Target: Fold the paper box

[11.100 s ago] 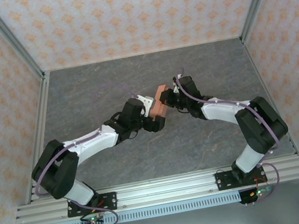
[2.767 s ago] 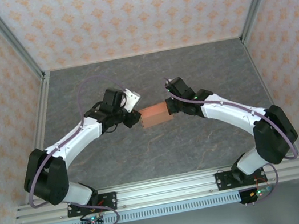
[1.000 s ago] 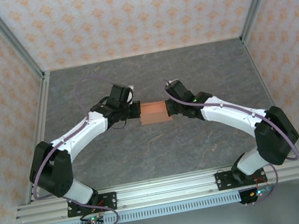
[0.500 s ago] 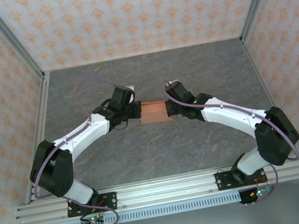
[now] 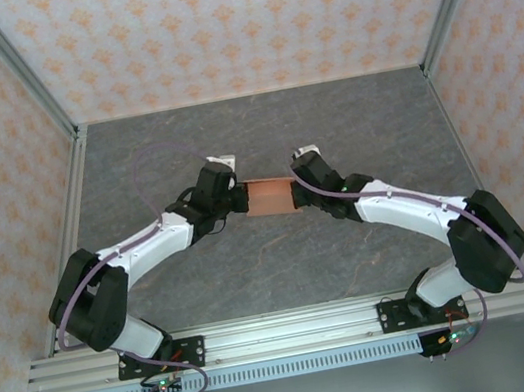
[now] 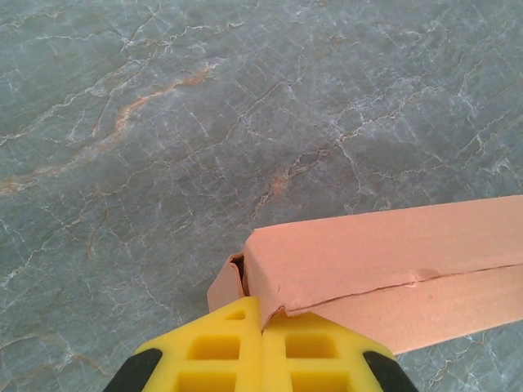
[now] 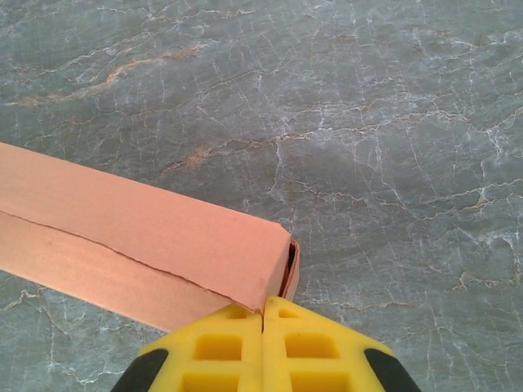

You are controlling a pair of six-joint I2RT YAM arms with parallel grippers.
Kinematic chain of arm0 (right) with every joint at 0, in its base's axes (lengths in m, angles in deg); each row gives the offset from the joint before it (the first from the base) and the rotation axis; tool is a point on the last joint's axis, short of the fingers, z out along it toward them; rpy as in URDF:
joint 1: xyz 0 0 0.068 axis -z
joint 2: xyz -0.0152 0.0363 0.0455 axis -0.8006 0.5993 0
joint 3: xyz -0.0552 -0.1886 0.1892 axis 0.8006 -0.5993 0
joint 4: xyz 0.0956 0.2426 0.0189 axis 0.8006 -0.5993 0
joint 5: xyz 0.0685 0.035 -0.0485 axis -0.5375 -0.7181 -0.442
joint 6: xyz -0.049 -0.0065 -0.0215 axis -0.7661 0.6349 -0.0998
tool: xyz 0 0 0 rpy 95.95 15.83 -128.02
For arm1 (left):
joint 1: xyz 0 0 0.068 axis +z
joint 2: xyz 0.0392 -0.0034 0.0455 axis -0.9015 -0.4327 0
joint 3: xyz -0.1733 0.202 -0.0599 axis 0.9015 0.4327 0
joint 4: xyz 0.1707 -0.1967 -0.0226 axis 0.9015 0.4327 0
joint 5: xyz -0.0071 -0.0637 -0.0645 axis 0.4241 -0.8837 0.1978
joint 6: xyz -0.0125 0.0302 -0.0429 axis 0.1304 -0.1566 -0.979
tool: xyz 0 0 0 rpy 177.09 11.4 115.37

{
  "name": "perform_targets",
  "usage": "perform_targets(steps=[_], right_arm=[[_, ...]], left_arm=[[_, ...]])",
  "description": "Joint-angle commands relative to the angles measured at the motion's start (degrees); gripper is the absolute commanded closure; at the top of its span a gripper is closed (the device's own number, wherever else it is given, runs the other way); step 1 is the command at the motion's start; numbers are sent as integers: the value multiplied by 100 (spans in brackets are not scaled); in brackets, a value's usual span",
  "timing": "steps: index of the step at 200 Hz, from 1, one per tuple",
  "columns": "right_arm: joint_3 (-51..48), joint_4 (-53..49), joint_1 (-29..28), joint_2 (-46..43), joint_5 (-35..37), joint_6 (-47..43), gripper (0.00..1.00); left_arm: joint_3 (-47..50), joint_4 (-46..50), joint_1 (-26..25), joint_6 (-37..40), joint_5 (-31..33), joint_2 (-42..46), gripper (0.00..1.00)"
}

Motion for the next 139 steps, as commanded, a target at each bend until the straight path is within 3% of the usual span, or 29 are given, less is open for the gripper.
perform_targets(steps=[1,80,139], right_arm=[[-299,100,-148,-130,310,148,100],[-874,777,-165,-303,587,210,100],[-894,817,-275,-369,818,259,100]], left_arm=[[363,37,-64,-63,205,-23,100],[724,-204,-84,-172,298,460,88],[830,-2,-81,-186,-9,814,67]])
